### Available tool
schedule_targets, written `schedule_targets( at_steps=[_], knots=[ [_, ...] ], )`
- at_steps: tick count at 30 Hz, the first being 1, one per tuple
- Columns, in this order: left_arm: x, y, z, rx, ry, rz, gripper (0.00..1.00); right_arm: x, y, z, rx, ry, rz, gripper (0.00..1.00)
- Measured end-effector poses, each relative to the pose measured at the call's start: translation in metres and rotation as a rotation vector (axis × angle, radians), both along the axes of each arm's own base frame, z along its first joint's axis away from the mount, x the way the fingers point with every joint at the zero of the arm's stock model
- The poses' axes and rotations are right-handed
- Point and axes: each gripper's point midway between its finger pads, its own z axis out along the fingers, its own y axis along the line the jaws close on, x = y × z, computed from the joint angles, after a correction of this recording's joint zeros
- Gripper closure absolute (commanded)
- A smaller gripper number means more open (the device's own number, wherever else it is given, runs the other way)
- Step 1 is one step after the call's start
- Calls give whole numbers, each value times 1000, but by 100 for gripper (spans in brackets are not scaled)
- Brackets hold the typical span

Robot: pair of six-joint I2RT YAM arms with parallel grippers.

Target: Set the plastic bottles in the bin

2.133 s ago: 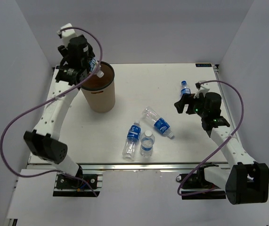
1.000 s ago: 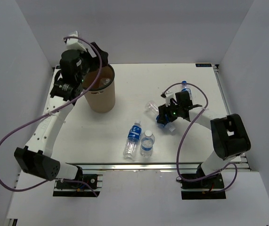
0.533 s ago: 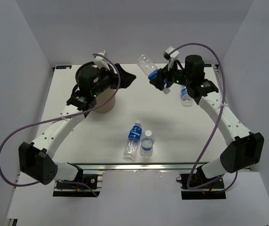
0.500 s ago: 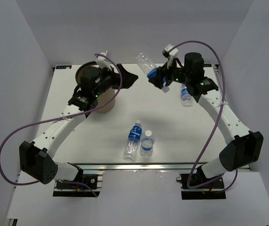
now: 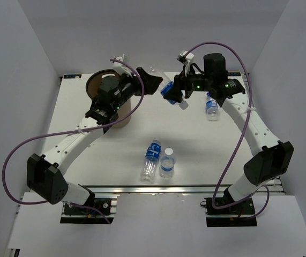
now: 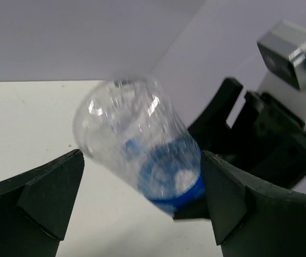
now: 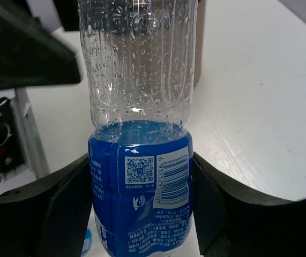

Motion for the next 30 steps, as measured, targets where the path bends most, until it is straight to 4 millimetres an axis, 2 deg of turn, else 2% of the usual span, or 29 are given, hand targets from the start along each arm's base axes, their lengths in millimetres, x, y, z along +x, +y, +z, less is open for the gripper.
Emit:
schedule_targets(
  at_steps=[3,7,8,9,11,12,13,14,16,17,18,19,21,22,24,27,29,30],
  knots=[
    [4,2,5,-18,-12,24,2,-17,5,-2,0,11,46,90],
    [8,-3,7,-39,-17,20,3,-29,13,4,2,-13,91,89],
    [9,-6,8,-43,-18,17,9,-31,14,5,2,-15,97,88],
    [11,-8,7,-46,-17,15,32,-33,15,5,0,-18,102,81],
    [12,-10,9,-69,-11,12,62,-33,14,3,-5,-18,100,64],
    [12,-11,12,-85,-10,9,76,-31,15,2,-7,-29,100,41],
    [11,-12,12,-91,-10,9,79,-31,15,0,-11,-36,100,30],
    [11,-13,13,-90,-12,11,81,-31,15,-1,-14,-38,98,11],
    [13,-10,13,-78,-23,33,81,-30,14,-1,-16,-41,89,11],
    [17,-6,12,-68,-24,63,85,-30,12,-1,-19,-42,81,11],
    [21,-1,11,-55,-20,95,93,-30,10,0,-23,-47,69,11],
    [24,4,12,-37,-14,128,97,-29,8,1,-25,-54,56,11],
    [32,15,22,1,-14,207,96,-27,4,7,-25,-65,26,11],
    [39,25,37,11,-30,263,93,-27,1,10,-24,-69,7,11],
    [48,47,68,19,-67,364,93,-27,-6,20,-20,-88,-29,11],
    [56,94,113,27,-130,541,92,-28,-17,31,-14,-124,-75,11],
    [60,130,129,39,-154,679,92,-27,-28,30,-27,-131,-132,11],
    [62,147,130,56,-154,746,92,-25,-35,26,-39,-127,-174,11]
  ],
)
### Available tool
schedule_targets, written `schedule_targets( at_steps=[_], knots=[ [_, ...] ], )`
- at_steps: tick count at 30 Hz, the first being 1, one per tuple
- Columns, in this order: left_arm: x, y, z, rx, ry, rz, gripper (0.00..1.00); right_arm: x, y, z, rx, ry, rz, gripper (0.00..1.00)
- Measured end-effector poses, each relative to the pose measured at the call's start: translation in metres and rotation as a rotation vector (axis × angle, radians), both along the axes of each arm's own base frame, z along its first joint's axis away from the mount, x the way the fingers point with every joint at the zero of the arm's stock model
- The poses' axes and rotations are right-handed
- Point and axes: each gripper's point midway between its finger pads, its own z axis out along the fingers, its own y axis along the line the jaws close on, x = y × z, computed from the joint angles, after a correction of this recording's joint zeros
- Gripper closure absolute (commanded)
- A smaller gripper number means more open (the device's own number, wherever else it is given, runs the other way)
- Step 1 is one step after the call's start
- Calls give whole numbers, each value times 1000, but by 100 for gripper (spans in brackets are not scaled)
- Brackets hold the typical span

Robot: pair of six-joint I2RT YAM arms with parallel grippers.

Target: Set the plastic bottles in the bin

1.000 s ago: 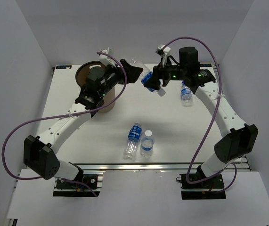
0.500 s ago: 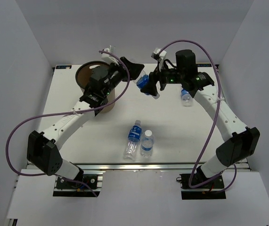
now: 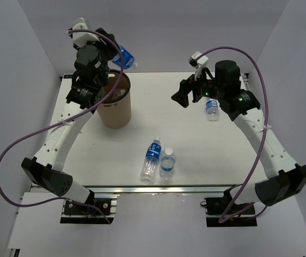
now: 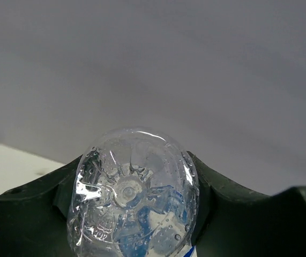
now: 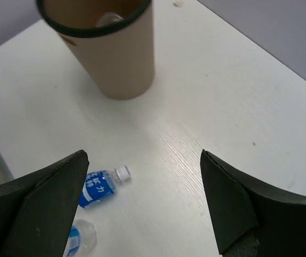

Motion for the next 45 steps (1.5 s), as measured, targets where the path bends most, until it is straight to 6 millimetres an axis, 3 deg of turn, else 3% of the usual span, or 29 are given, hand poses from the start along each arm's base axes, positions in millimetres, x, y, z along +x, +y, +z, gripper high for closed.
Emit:
schedule_targets(
  at_steps=[4,6,8,10,12,15,18,22,27,31,39,40,42,45],
  knots=[
    [12,67,-25,70,80,251,90,24,-27,-18,-23,40,-148,11],
    [17,90,-47,103,132,322,88,49,-51,-31,-16,77,-220,11],
    [21,108,-74,139,189,381,76,81,-80,-50,-17,126,-307,11],
    [25,117,-100,180,242,413,67,108,-105,-74,-36,169,-390,11],
    [28,118,-123,216,286,430,59,137,-133,-120,-99,248,-501,11],
    [34,119,-149,269,346,452,6,161,-147,-177,-196,340,-576,11],
    [39,118,-162,298,376,452,2,180,-157,-218,-274,397,-633,11],
    [40,116,-163,304,381,437,2,195,-171,-255,-349,439,-709,11],
    [40,110,-149,298,358,393,2,205,-196,-272,-415,442,-809,11],
    [32,99,-123,255,302,310,2,205,-211,-275,-417,427,-854,11],
    [-8,54,-61,138,119,-6,2,182,-228,-307,-400,543,-844,17],
    [-11,48,-57,131,104,-43,2,182,-226,-308,-386,553,-837,20],
    [-13,37,-54,121,91,-109,2,180,-221,-311,-369,567,-816,39],
    [-11,18,-64,116,111,-204,2,179,-210,-312,-334,581,-769,67]
  ],
)
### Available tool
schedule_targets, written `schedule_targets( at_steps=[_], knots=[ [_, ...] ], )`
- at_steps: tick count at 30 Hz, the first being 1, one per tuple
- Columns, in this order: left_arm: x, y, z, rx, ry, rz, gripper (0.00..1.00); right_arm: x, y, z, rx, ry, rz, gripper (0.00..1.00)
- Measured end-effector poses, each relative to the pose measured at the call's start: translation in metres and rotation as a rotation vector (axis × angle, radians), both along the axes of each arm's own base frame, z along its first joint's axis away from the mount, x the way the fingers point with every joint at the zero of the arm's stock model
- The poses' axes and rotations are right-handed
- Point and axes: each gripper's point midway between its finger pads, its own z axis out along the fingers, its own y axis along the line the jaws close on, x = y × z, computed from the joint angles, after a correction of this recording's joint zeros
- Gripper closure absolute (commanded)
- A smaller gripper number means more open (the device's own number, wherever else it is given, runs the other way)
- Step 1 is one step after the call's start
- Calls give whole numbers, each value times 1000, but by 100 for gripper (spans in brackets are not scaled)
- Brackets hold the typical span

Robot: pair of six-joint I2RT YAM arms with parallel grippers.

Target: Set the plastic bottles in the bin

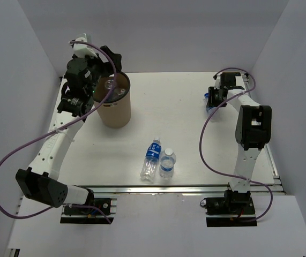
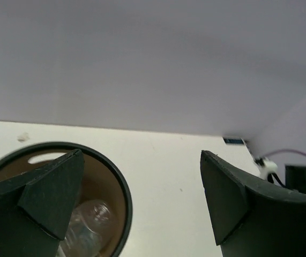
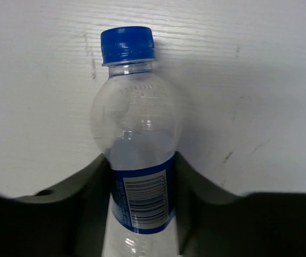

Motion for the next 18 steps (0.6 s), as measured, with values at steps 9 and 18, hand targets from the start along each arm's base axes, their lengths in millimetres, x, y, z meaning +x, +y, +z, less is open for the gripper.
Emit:
schedule_targets(
  at_steps=[9,18],
  knots=[
    [-10,-53,-44,-52,126,-276,2,-29,39,30,176,-25,153,93],
    [-35,-139,-74,-56,212,-524,2,-95,157,194,375,-382,602,96]
  ],
)
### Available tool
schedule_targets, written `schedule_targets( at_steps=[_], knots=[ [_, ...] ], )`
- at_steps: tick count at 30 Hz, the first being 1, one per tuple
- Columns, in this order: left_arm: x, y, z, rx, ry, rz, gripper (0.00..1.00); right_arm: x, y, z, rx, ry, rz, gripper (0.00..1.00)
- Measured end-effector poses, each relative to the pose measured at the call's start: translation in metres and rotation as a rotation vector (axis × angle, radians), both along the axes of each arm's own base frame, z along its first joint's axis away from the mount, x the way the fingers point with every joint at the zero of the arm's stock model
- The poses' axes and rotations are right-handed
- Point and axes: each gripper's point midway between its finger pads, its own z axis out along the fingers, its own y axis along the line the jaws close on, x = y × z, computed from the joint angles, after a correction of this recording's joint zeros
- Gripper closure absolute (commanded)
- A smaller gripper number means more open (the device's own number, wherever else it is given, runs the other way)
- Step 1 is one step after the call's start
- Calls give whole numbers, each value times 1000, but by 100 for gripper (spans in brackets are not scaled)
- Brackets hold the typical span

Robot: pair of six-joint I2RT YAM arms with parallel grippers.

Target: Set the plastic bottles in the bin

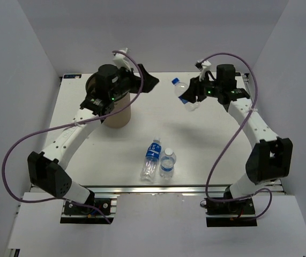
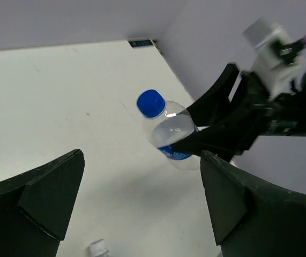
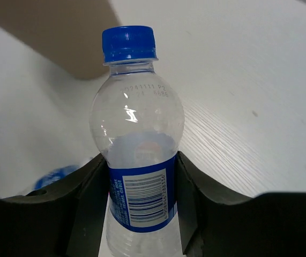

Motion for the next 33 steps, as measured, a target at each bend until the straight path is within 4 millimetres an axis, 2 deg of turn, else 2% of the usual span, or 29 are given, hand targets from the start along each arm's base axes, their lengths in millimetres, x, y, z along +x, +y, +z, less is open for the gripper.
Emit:
schedule_targets(
  at_steps=[3,5,12,13,14,17,18,19,20,22,23,26,28,30,33],
  knots=[
    [-6,-26,-19,20,42,-59,2,-35,44,46,69,-97,151,97],
    [-8,-35,-29,32,67,-70,2,-56,62,65,107,-131,225,97],
    [-12,-44,-15,-16,42,-64,2,-89,82,81,170,-123,341,97],
    [-12,-46,-14,-19,39,-65,5,-93,84,83,180,-124,354,97],
    [-13,-47,-13,-23,40,-69,11,-97,86,84,188,-123,365,97],
    [-18,-55,-7,-48,37,-96,66,-103,88,86,198,-116,372,95],
    [-21,-59,-3,-54,28,-112,90,-102,88,85,198,-116,364,94],
    [-21,-61,-1,-57,19,-112,97,-101,89,85,201,-113,360,91],
    [-22,-62,0,-59,18,-113,100,-102,89,86,203,-114,362,80],
    [-20,-64,1,-69,15,-112,100,-99,88,87,203,-119,347,46],
    [-18,-63,0,-69,16,-105,100,-98,88,86,202,-116,342,13],
    [-12,-58,-4,-54,23,-54,100,-93,87,87,200,-117,307,11],
    [-2,-46,-6,-12,33,32,100,-87,86,87,190,-126,272,11],
    [11,-30,2,37,14,136,100,-79,81,85,173,-132,220,11],
    [29,9,32,95,-48,327,100,-67,67,85,146,-145,121,11]
  ],
)
